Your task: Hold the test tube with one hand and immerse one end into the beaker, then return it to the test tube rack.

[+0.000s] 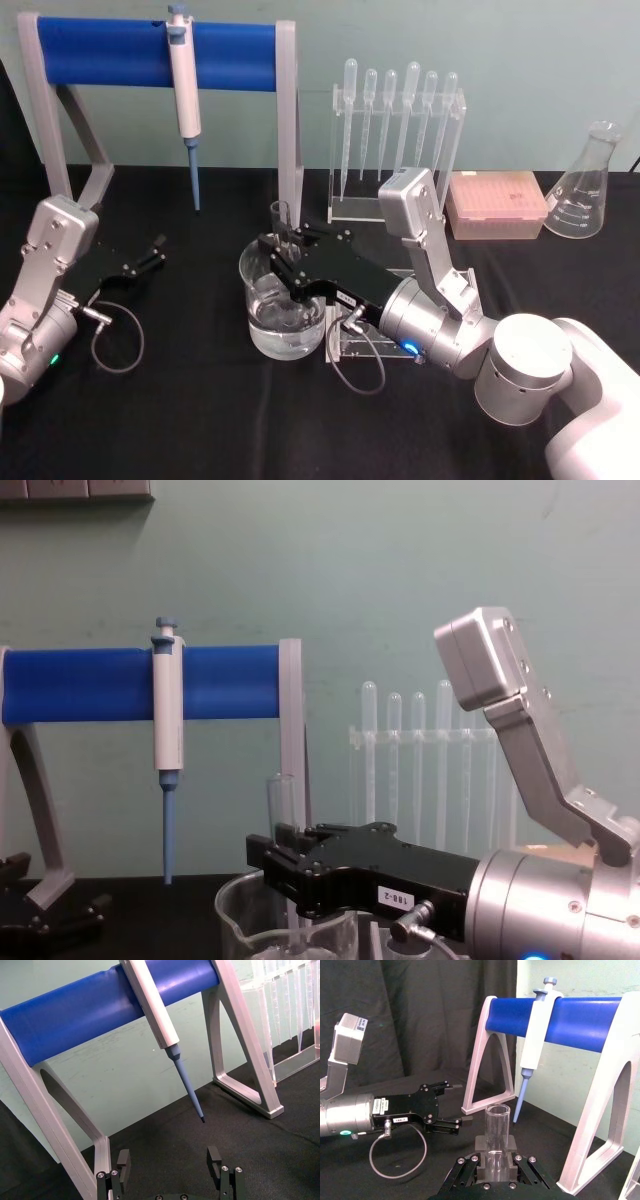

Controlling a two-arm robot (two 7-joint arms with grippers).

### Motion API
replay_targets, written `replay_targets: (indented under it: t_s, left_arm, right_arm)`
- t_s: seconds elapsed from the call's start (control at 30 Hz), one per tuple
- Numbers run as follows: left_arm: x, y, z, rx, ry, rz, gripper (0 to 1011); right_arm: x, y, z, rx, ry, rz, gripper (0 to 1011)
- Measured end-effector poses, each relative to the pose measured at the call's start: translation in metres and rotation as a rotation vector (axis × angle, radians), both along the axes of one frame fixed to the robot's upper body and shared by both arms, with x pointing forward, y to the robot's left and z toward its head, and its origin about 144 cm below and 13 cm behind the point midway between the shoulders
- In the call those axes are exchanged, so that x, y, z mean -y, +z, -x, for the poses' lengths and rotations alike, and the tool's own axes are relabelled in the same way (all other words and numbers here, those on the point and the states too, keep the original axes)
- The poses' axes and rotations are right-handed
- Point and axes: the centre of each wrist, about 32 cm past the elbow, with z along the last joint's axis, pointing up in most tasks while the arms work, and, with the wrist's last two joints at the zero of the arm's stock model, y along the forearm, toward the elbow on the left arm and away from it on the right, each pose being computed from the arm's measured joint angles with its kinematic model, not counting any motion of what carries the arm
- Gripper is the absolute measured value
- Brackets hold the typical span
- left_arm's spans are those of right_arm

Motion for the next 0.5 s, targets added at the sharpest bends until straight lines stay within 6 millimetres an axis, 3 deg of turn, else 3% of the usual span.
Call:
replay_targets:
  t_s: [0.5]
  left_arm:
    - [0.0,0.0,0.0,0.0,0.0,0.0,1000]
  right_arm:
    - [0.0,0.0,0.0,0.0,0.0,0.0,226]
